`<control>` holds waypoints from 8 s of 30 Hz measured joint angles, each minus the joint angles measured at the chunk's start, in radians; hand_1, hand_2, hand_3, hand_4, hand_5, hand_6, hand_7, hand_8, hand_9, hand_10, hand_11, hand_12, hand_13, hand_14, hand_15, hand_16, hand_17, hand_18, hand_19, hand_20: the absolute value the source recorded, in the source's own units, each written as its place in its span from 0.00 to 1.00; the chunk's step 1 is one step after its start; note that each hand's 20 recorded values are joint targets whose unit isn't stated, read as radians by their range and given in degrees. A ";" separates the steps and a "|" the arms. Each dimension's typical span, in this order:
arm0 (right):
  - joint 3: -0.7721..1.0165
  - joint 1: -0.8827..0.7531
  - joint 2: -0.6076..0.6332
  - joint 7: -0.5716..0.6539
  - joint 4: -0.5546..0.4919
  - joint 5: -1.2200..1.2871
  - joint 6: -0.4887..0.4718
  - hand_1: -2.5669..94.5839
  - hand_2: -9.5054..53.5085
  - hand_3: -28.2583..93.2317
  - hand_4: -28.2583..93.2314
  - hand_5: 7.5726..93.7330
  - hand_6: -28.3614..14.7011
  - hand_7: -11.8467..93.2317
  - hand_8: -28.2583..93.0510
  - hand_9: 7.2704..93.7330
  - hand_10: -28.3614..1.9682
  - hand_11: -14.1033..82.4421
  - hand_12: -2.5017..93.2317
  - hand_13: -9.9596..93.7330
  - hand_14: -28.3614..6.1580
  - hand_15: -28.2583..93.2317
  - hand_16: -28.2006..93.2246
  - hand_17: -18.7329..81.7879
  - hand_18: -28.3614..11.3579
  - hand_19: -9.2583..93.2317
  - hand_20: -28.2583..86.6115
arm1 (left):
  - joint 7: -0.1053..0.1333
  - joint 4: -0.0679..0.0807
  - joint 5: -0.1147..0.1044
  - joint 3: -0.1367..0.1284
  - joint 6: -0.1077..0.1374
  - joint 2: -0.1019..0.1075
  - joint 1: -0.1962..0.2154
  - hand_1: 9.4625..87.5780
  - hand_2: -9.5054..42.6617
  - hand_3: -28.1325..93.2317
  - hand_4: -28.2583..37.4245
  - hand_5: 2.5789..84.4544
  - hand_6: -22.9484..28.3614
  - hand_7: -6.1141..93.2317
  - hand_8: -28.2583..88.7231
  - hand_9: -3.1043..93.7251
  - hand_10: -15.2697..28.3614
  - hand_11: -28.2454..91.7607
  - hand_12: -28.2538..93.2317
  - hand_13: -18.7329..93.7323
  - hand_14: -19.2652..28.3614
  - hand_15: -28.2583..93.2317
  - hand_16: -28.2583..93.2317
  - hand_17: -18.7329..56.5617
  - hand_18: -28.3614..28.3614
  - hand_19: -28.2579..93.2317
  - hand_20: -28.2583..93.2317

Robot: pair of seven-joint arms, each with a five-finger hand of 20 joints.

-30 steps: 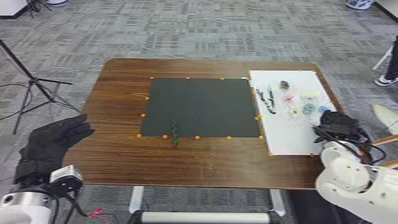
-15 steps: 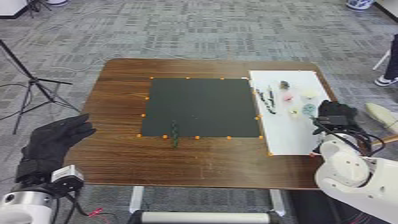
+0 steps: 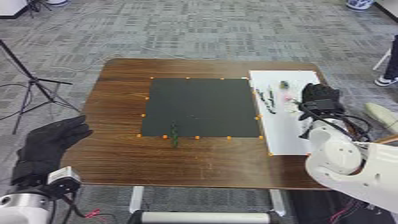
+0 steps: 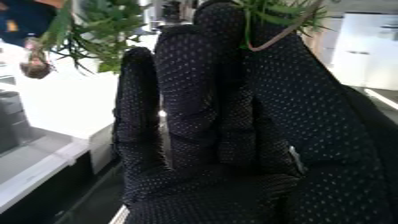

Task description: Arrange flowers

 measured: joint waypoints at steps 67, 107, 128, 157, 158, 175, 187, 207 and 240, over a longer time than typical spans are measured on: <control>-0.047 0.056 -0.605 -0.049 0.151 0.094 0.049 0.63 0.00 0.86 0.00 0.76 0.69 0.58 0.16 0.92 0.73 0.36 0.43 0.83 0.74 0.70 0.49 0.51 0.17 1.00 0.22 | -0.171 0.044 0.113 0.043 -0.110 -0.054 -0.195 0.16 0.17 0.96 0.06 0.65 0.70 0.21 0.15 0.53 0.82 0.53 0.33 0.47 0.90 0.68 0.16 0.18 0.82 0.59 0.35; -0.029 -0.009 -0.723 -0.083 0.270 0.205 0.058 0.61 0.00 0.86 0.00 0.75 0.68 0.56 0.16 0.91 0.70 0.34 0.41 0.81 0.71 0.70 0.47 0.49 0.17 1.00 0.21 | -0.214 0.069 0.140 0.091 -0.153 -0.081 -0.266 0.17 0.17 0.97 0.07 0.65 0.70 0.22 0.15 0.53 0.82 0.53 0.33 0.47 0.90 0.69 0.16 0.18 0.81 0.59 0.35; -0.017 -0.044 -0.749 -0.100 0.282 0.218 0.042 0.58 0.00 0.85 0.00 0.73 0.65 0.49 0.15 0.88 0.65 0.29 0.38 0.79 0.65 0.70 0.46 0.47 0.15 1.00 0.19 | -0.214 0.074 0.140 0.104 -0.154 -0.081 -0.294 0.17 0.17 0.97 0.08 0.65 0.70 0.22 0.15 0.53 0.82 0.53 0.33 0.47 0.90 0.69 0.16 0.18 0.81 0.59 0.35; -0.021 -0.038 -0.750 -0.087 0.294 0.228 0.012 0.50 0.00 0.89 0.00 0.64 0.59 0.40 0.13 0.66 0.38 0.42 0.18 0.69 0.52 0.76 0.39 0.40 0.11 1.00 0.15 | -0.212 0.075 0.140 0.108 -0.155 -0.082 -0.293 0.17 0.17 0.97 0.08 0.65 0.70 0.22 0.15 0.53 0.82 0.53 0.33 0.47 0.90 0.69 0.16 0.18 0.81 0.59 0.34; -0.022 -0.037 -0.750 -0.085 0.296 0.228 0.011 0.50 0.00 0.90 0.00 0.64 0.59 0.39 0.13 0.65 0.37 0.42 0.18 0.68 0.52 0.76 0.39 0.40 0.11 1.00 0.15 | -0.212 0.075 0.140 0.108 -0.155 -0.082 -0.293 0.17 0.17 0.97 0.08 0.65 0.70 0.22 0.15 0.53 0.82 0.53 0.33 0.47 0.90 0.69 0.16 0.18 0.81 0.59 0.34; -0.015 -0.036 -0.741 -0.071 0.303 0.238 -0.028 0.49 0.00 0.90 0.00 0.64 0.58 0.39 0.13 0.67 0.37 0.43 0.18 0.68 0.46 0.77 0.37 0.40 0.09 1.00 0.14 | -0.204 0.071 0.138 0.109 -0.151 -0.088 -0.268 0.17 0.17 0.97 0.09 0.65 0.70 0.22 0.15 0.53 0.82 0.53 0.33 0.47 0.90 0.69 0.16 0.18 0.81 0.59 0.34; 0.000 -0.060 -0.739 -0.077 0.284 0.237 -0.045 0.50 0.00 0.89 0.00 0.65 0.58 0.40 0.15 0.70 0.40 0.45 0.19 0.69 0.47 0.78 0.37 0.40 0.09 1.00 0.15 | -0.205 0.071 0.139 0.112 -0.149 -0.089 -0.271 0.18 0.17 0.97 0.09 0.65 0.70 0.22 0.15 0.53 0.82 0.53 0.33 0.47 0.90 0.69 0.16 0.18 0.81 0.59 0.34; -0.100 -0.003 -0.766 0.009 0.376 0.142 0.030 0.62 0.00 0.85 0.00 0.75 0.66 0.52 0.16 0.88 0.69 0.38 0.41 0.78 0.68 0.74 0.45 0.46 0.15 1.00 0.20 | -0.204 0.071 0.139 0.112 -0.148 -0.091 -0.275 0.18 0.17 0.97 0.09 0.65 0.70 0.22 0.15 0.53 0.82 0.53 0.33 0.47 0.90 0.69 0.16 0.18 0.81 0.59 0.34; -0.076 0.006 -0.722 0.018 0.276 0.132 0.002 0.37 0.08 0.89 0.03 0.64 0.53 0.34 0.09 0.70 0.30 0.46 0.19 0.69 0.31 0.80 0.34 0.38 0.00 1.00 0.15 | -0.209 0.062 0.140 0.102 -0.146 -0.094 -0.255 0.18 0.18 0.97 0.09 0.65 0.70 0.22 0.15 0.53 0.82 0.53 0.33 0.47 0.90 0.69 0.16 0.18 0.81 0.59 0.34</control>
